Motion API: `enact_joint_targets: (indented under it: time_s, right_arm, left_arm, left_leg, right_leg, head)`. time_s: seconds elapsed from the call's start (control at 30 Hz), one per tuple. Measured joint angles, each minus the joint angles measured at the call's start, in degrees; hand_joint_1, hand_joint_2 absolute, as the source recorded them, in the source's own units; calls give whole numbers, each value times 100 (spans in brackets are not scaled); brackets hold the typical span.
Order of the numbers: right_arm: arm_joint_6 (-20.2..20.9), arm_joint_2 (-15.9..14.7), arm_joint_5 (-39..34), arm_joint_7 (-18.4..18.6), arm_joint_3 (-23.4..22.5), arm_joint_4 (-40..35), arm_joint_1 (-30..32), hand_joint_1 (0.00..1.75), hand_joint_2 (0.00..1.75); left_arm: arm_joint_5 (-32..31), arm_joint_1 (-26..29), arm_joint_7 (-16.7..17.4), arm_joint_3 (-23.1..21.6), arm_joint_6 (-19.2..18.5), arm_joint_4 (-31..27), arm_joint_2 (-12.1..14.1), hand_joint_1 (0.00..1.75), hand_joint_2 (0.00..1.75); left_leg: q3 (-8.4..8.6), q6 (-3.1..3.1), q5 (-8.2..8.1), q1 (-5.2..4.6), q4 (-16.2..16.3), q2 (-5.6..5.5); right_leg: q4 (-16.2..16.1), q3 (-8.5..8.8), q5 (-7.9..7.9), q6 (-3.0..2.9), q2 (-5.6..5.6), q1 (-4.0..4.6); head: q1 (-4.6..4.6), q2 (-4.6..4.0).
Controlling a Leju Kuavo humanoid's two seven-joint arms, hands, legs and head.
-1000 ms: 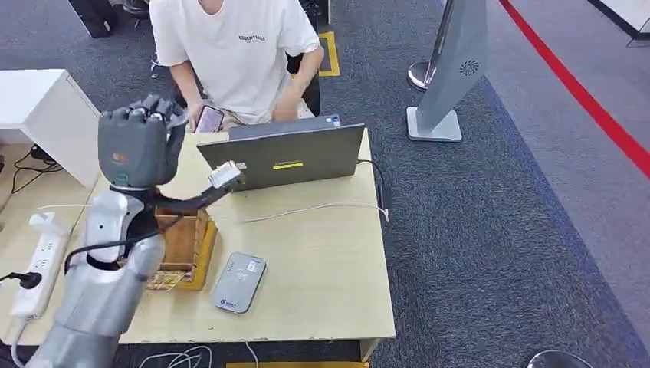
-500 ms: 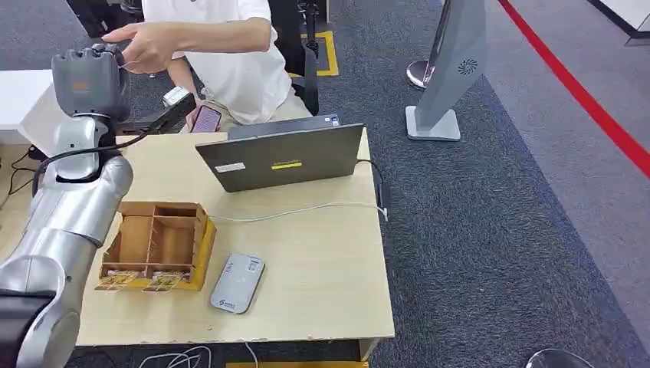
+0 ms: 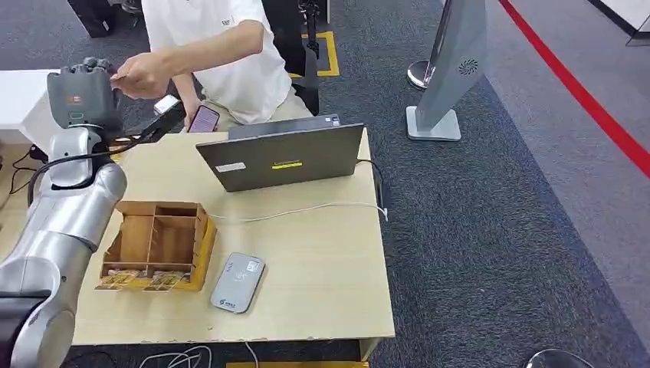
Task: Pass the card to the sensor for recognition and then transmit it.
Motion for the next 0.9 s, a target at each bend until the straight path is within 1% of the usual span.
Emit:
enact_joint_targets:
  time_s: [0.13, 0.23, 0.33, 0.4, 0.5, 0.53, 0.63, 0.7, 0.77, 0.9]
  right_arm:
    - [87, -2, -9, -50, -2, 0, 0, 0, 175]
    - [96, -9, -31, -61, -2, -2, 0, 0, 175]
    - [83, -11, -66, -52, -2, -2, 2, 0, 175]
    - [53, -11, -113, -52, -4, -2, 6, 0, 175]
    - [-18, -11, -234, -52, -33, -2, 21, 0, 175]
    - [-70, -11, -308, -52, -52, -2, 33, 0, 175]
    - [-175, -11, -529, -22, -192, -2, 71, 0, 175]
    - [-230, -11, -638, 22, -293, 0, 87, 0, 175]
    - [-243, -11, -686, 52, -374, -2, 111, 0, 175]
    - [-271, -11, -730, 68, -479, -2, 118, 0, 175]
  left_arm:
    - [11, 53, -141, 35, 50, 4, -13, 0, 175]
    - [11, 148, -209, 38, 74, -13, -85, 0, 175]
    - [49, 299, -300, 38, 64, -147, -197, 0, 175]
    - [129, 456, -418, 38, 76, -394, -293, 0, 175]
    - [333, 980, -670, 22, 118, -1214, -435, 0, 175]
    - [407, 1271, -722, -30, 131, -1672, -472, 0, 175]
    - [549, 2321, -794, -302, 267, -3167, -470, 0, 175]
    - [617, 3145, -827, -494, 567, -4120, -358, 0, 175]
    - [651, 3836, -877, -603, 852, -4894, -219, 0, 175]
    - [796, 4726, -1039, -631, 1027, -5756, 9, 0, 175]
  left_leg:
    - [1, 0, 0, 0, 0, 1]
    - [1, 0, 0, 0, 0, 0]
    - [1, 0, 0, -1, 1, 0]
    - [1, 1, -1, -1, 1, 1]
    - [1, 2, -2, -3, 0, 4]
    - [2, 8, -7, -4, 0, 7]
    - [2, 12, -21, -5, -2, 16]
    - [11, 10, -40, -5, -2, 40]
    - [15, 9, -46, -4, -2, 46]
    - [10, 10, -48, -2, -4, 36]
  right_leg:
    - [-1, -1, 0, 0, 1, 0]
    - [-1, -1, 0, 0, 0, 0]
    - [-2, -1, 0, 0, 0, 0]
    - [-2, -1, 0, 0, 0, -1]
    - [-3, 0, 0, 0, 2, -3]
    - [-4, 0, -2, 3, 5, -4]
    - [-4, 2, -13, 10, 11, -5]
    - [-4, 2, -20, 11, 35, -5]
    - [-4, -3, -33, 5, 41, -5]
    - [-4, 1, -41, 7, 27, -3]
  head:
    - [0, 0]
    - [0, 0]
    - [0, 0]
    - [0, 0]
    - [2, 0]
    - [0, 0]
    - [0, 0]
    - [-2, 0]
    - [-7, 0]
    - [-4, 0]
